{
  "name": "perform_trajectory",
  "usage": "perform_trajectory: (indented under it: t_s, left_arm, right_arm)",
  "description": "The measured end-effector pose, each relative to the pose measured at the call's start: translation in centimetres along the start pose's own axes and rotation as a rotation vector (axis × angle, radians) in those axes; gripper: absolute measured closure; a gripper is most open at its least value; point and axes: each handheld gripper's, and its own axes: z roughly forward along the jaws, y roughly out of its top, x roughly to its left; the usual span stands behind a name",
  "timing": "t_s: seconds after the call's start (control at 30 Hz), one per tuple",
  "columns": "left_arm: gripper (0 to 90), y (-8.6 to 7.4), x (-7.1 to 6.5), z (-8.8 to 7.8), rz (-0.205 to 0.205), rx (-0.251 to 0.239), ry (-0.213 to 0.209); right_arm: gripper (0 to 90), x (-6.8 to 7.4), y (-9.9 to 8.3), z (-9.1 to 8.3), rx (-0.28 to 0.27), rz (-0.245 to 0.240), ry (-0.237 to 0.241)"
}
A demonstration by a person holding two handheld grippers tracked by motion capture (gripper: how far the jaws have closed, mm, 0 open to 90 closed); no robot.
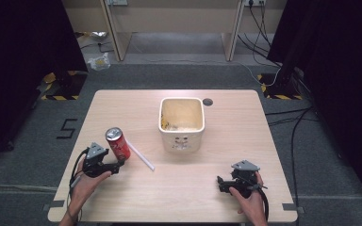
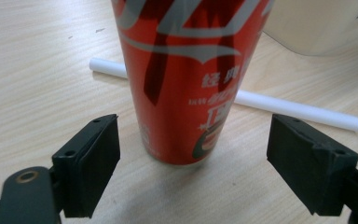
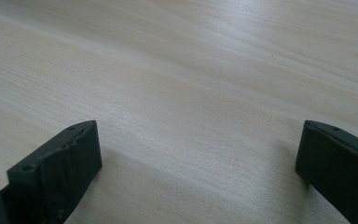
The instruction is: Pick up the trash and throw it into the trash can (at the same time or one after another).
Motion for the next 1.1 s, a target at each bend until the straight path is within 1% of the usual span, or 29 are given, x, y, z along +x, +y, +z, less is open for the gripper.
perform_trajectory:
  t_s: [0.13, 0.2, 0.23, 0.43, 0.63, 0.83, 1.0, 1.1]
  left_arm:
    - [17.8, 0.6, 0.0, 0.4, 0.003, -0.011, 0.011]
    - [18.0, 0.7, 0.0, 0.4, 0.005, -0.010, 0.012]
    - [18.1, 0.7, 0.1, 0.7, -0.001, -0.008, 0.016]
    - [19.1, 0.9, 0.2, 1.4, 0.001, 0.003, 0.020]
    - [21.3, 1.0, 0.2, 1.8, 0.003, -0.001, 0.023]
    - [24.3, 0.9, 0.1, 2.3, 0.007, 0.001, 0.021]
    - [32.9, 0.5, 0.2, 2.7, 0.017, 0.007, 0.023]
    - [33.5, 0.6, 0.1, 2.7, 0.024, 0.009, 0.022]
  right_arm:
    - [0.4, 0.0, 0.0, 0.0, 0.000, -0.001, 0.000]
    - [0.4, 0.0, 0.0, 0.0, 0.000, -0.001, -0.001]
    - [0.4, 0.0, 0.0, 0.0, 0.000, -0.001, -0.001]
    - [0.4, 0.0, 0.0, 0.0, 0.000, -0.001, -0.001]
    - [0.4, 0.0, 0.0, 0.0, 0.000, -0.001, -0.001]
    - [0.4, 0.0, 0.0, 0.0, 0.000, -0.001, -0.001]
    - [0.4, 0.0, 0.0, 0.0, 0.000, -0.001, 0.000]
    - [0.4, 0.0, 0.0, 0.0, -0.001, -0.003, 0.002]
